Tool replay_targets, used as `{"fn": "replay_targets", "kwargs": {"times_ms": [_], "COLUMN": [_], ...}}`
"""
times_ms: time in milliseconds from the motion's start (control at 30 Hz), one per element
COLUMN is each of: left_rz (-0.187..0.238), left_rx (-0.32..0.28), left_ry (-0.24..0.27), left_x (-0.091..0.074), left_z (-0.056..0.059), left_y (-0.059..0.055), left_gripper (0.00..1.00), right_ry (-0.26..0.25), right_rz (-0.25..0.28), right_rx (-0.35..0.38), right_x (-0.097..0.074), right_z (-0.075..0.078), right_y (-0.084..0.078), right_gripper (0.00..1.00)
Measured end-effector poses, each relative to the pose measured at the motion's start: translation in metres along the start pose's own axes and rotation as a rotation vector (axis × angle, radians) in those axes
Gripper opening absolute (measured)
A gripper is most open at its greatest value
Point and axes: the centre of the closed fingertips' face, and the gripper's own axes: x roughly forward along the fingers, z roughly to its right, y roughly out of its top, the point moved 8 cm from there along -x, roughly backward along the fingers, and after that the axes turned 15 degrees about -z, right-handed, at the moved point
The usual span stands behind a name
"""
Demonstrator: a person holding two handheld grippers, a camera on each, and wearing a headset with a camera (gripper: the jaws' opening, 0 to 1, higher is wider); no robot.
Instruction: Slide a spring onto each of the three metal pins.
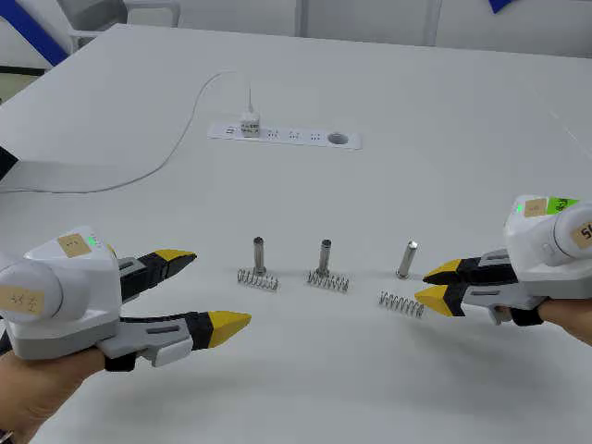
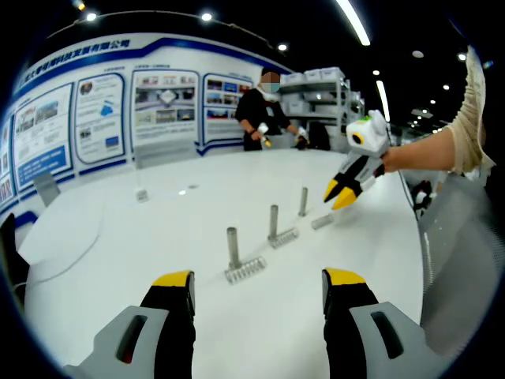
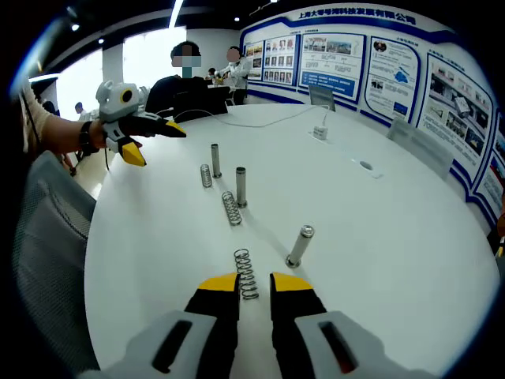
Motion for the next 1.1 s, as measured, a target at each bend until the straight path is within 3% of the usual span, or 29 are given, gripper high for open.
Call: {"fn": "replay_targets", "kwargs": {"times_ms": [433,867,1100], "left_rz": [-0.008,-0.013,-0.017], "left_rx": [-0.005,-0.004,-0.004], "left_ry": [0.001,-0.007,-0.02], "left_x": [0.001,0.001,0.001], "left_z": [0.001,0.004,0.009], "left_y": [-0.002,-0.003,-0.005], "left_gripper": [0.66,0.65,0.64], "right_ry": [0.043,0.051,0.041], "right_rz": [-0.032,-0.027,-0.016], "right_rx": [-0.024,-0.028,-0.043], "right_x": [0.019,0.023,0.017], "right_z": [0.003,0.004,0.001], "right_y": [-0.016,-0.016,-0.01], "right_gripper": [0.15,0.12,0.11]}}
